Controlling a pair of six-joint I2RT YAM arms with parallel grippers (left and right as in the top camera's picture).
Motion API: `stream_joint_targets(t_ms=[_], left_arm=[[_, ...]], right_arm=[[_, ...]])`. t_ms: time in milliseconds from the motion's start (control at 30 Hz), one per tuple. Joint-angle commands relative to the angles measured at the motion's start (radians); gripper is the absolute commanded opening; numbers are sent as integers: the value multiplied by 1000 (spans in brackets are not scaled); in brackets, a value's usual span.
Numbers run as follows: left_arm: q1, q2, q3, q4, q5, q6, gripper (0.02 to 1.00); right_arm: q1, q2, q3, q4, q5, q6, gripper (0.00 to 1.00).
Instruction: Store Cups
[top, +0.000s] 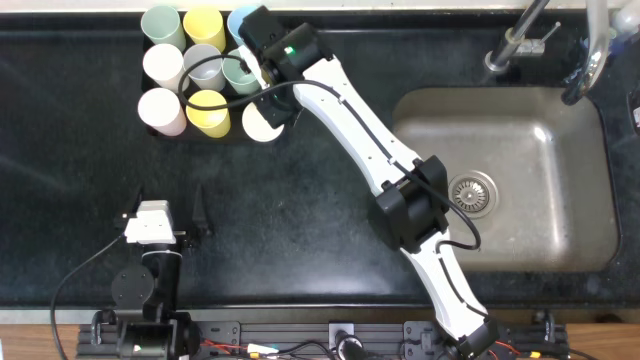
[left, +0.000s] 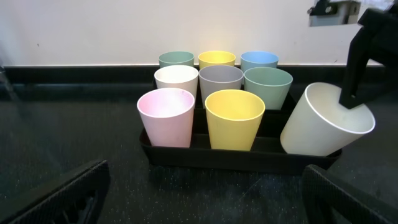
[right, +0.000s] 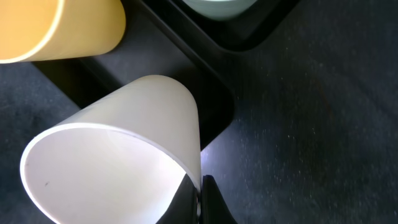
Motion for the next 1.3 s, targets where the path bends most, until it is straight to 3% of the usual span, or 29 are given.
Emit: stream_joint_targets(t_ms=[33, 167, 200, 300, 367, 633, 767, 833, 1000, 1067, 1300], left_arm=[[-2, -8, 0, -3, 10, 15, 1000], [-2, -8, 0, -3, 10, 15, 1000], [-2, -8, 0, -3, 10, 15, 1000], [-2, -8, 0, -3, 10, 15, 1000], [-2, -8, 0, -3, 10, 15, 1000], [-2, -8, 0, -3, 10, 15, 1000], [-2, -8, 0, -3, 10, 15, 998], [-2, -8, 0, -3, 10, 15, 1000], [-2, -8, 0, -3, 10, 15, 1000], [-2, -8, 0, -3, 10, 15, 1000], [-2, -8, 0, -3, 10, 15, 1000]], right_arm=[[0, 2, -3, 22, 1, -38, 42], [0, 2, -3, 45, 1, -45, 45], [0, 2, -3, 50, 2, -45, 128], [0, 2, -3, 53, 2, -45, 855], [0, 2, -3, 50, 2, -60, 998], [-1, -12, 2, 35, 35, -70, 996], [-18, -86, 41, 18, 145, -55, 998], [-37, -153, 56, -26, 177, -12, 998], [-122, -320, 47, -263, 160, 140, 998], [-182, -430, -76, -251, 240, 172, 998], [-341, -922, -870, -53, 291, 352, 996]])
